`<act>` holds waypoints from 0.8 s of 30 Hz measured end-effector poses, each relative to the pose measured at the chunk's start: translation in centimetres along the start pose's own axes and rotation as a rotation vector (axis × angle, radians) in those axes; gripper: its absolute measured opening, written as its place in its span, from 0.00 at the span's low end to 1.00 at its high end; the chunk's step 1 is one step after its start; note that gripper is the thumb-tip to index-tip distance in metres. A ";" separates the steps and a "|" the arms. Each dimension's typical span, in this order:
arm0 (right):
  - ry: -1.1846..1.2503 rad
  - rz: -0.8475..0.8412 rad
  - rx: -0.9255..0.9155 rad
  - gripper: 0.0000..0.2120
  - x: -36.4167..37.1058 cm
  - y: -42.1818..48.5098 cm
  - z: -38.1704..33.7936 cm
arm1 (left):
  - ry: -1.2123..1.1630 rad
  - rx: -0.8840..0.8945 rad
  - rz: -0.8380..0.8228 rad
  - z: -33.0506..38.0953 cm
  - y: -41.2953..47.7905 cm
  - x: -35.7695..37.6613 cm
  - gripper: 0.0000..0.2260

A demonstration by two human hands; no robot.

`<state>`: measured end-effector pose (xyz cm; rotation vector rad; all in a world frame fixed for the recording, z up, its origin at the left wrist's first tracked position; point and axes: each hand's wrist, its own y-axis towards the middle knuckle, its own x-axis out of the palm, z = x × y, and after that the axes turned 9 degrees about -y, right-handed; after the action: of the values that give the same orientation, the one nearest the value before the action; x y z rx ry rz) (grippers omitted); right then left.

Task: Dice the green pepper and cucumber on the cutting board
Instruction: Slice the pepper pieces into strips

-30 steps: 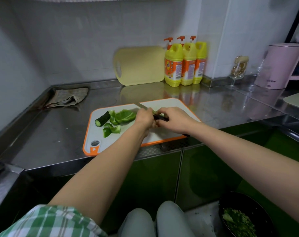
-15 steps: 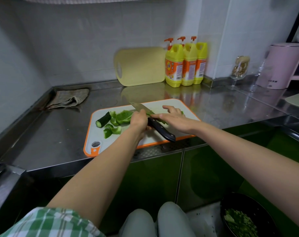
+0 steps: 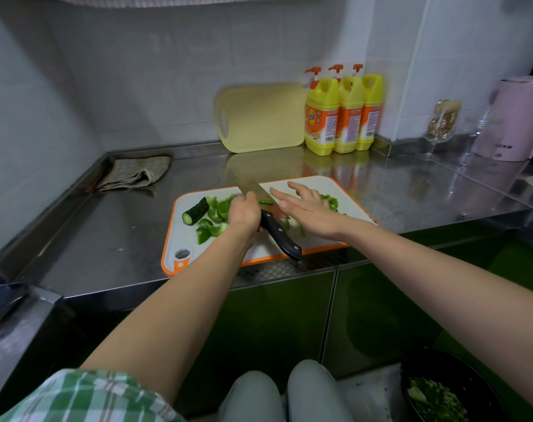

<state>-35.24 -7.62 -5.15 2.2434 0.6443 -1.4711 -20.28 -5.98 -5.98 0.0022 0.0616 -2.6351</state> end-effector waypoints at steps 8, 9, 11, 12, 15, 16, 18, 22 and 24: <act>-0.117 -0.001 0.138 0.24 0.4 0.9 -0.3 | 0.012 0.018 -0.005 0.3 -0.7 -0.8 0.12; -0.126 0.005 0.142 0.24 0.4 0.9 -0.3 | 0.020 0.014 0.003 0.3 -0.6 -1.0 0.12; -0.110 0.016 0.085 0.24 0.3 0.7 -0.7 | 0.026 0.019 0.014 0.2 -0.4 -1.4 0.12; -0.097 0.011 0.040 0.23 0.4 0.6 -1.0 | 0.026 0.021 0.017 0.2 -0.4 -1.5 0.12; -0.109 -0.019 0.029 0.24 0.5 0.8 -1.4 | 0.016 0.016 0.021 0.0 -0.3 -1.7 0.12; -0.126 -0.018 0.070 0.25 0.5 1.0 -1.3 | 0.010 0.013 0.021 0.1 -0.4 -1.8 0.12; -0.157 -0.006 0.128 0.25 0.5 1.1 -1.1 | 0.004 0.017 0.020 0.2 -0.6 -1.8 0.12; -0.109 -0.015 0.066 0.24 0.6 1.2 -1.2 | 0.017 0.038 -0.015 0.4 -1.1 -1.4 0.12; -0.112 -0.023 0.099 0.24 0.6 1.3 -1.1 | 0.015 0.051 -0.038 0.7 -1.3 -1.1 0.13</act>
<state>-33.47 -8.03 -5.18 2.2142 0.5759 -1.6604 -19.92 -4.36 -5.22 0.0378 -0.0001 -2.6744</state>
